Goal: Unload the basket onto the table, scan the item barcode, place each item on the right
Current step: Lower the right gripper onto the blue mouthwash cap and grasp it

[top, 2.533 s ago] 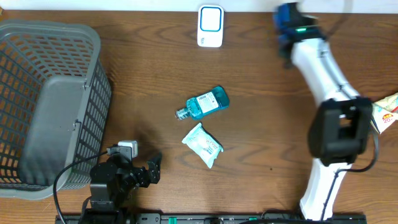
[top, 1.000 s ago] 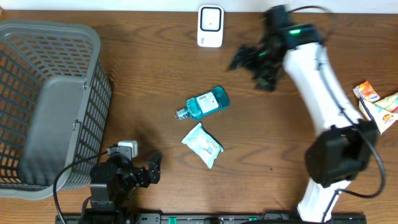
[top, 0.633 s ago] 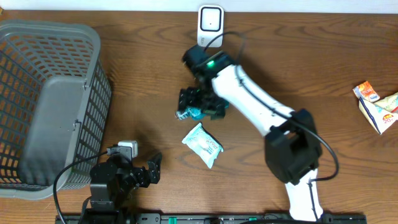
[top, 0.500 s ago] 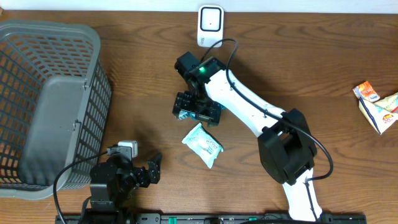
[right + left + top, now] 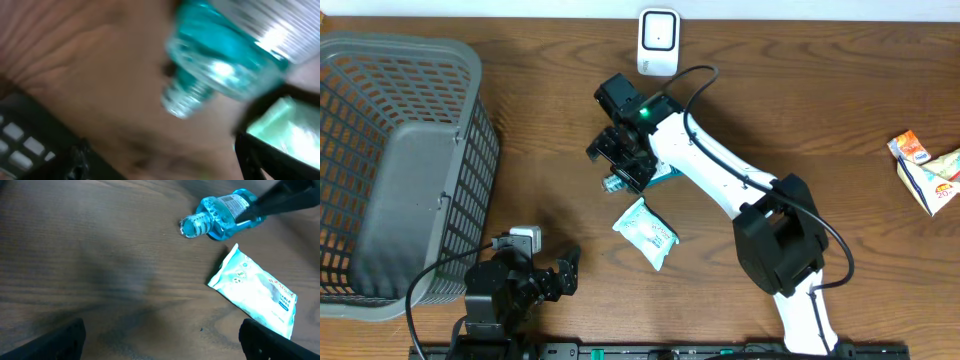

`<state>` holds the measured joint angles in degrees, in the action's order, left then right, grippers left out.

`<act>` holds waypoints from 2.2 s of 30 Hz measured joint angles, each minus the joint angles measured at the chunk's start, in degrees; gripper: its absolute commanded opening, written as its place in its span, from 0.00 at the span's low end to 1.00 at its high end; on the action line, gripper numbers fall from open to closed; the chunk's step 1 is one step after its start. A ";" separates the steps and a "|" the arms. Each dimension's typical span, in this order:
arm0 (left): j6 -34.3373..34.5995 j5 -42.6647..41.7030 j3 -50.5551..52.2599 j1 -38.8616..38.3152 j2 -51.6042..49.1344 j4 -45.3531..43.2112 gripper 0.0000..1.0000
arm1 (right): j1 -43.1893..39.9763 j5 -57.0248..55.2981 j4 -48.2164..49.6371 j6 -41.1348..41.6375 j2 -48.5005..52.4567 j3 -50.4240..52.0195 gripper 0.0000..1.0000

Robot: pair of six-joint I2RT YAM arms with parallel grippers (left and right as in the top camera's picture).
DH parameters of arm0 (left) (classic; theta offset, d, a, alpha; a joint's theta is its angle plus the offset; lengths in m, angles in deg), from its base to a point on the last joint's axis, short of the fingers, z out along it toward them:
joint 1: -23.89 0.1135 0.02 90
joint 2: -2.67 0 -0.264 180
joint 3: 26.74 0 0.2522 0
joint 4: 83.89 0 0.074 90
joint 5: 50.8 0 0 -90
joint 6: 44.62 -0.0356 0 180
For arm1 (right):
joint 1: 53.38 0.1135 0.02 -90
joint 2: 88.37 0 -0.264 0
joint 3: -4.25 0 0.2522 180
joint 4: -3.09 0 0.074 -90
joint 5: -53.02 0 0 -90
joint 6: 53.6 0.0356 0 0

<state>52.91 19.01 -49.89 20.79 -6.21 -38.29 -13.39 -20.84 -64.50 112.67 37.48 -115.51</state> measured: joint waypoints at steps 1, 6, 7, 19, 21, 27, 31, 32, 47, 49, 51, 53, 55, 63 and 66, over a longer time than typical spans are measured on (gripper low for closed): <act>0.00 0.00 0.00 0.00 0.00 0.00 0.98 | 0.15 -0.35 1.42 -3.19 0.26 -0.02 0.99; 0.00 -0.02 0.00 0.00 0.00 0.00 0.98 | 0.74 -1.07 1.64 -26.03 0.48 -0.11 0.99; -0.02 -0.02 0.00 0.00 0.00 0.00 0.98 | 0.72 -1.18 1.09 -34.03 0.48 -0.22 0.99; -0.02 -0.02 0.00 0.00 0.00 0.00 0.98 | 0.42 -4.07 -7.43 -114.05 0.48 -0.48 0.99; -0.02 -0.02 0.00 0.00 0.00 0.00 0.98 | 0.42 -3.98 -6.01 -119.56 0.48 -0.33 0.99; 0.00 -0.02 0.00 0.00 0.00 0.00 0.98 | 0.42 -4.81 -3.80 -128.48 0.57 -0.15 0.95; 0.00 -0.02 0.00 0.00 0.00 0.00 0.98 | 0.42 -5.51 -1.86 -130.51 1.49 -0.13 0.89; 0.00 -0.02 0.00 0.00 0.00 0.00 0.98 | 0.42 -5.55 -1.60 -130.99 2.10 -0.13 0.88; 0.00 -0.02 -0.02 0.00 0.00 0.04 0.98 | 0.66 -8.50 0.35 -132.04 8.04 -0.13 0.27; -0.02 -0.02 -0.02 0.00 0.00 0.04 0.98 | 0.66 -8.83 0.35 -130.84 8.04 -0.15 0.18; 0.00 0.00 -0.02 0.00 0.00 0.04 0.98 | 0.72 -9.84 0.17 -129.24 8.04 -0.35 0.11; 0.00 -0.02 0.00 0.00 0.00 0.04 0.98 | 0.74 -11.72 0.50 -126.90 8.07 -0.87 0.07; 0.00 -0.02 -0.02 0.00 0.00 0.04 0.98 | 0.74 -13.70 0.31 -124.15 8.26 -1.36 0.07; 0.00 -0.02 0.00 0.00 0.00 0.04 0.98 | 0.68 -17.27 -4.79 -116.52 9.51 -6.56 0.03; 0.00 -0.02 -0.02 0.00 0.00 0.04 0.98 | 0.70 -17.57 -6.84 -114.31 9.55 -9.20 0.03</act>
<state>52.91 18.99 -49.91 20.79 -6.21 -38.25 -12.70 -38.41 -71.34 -1.64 47.03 -124.71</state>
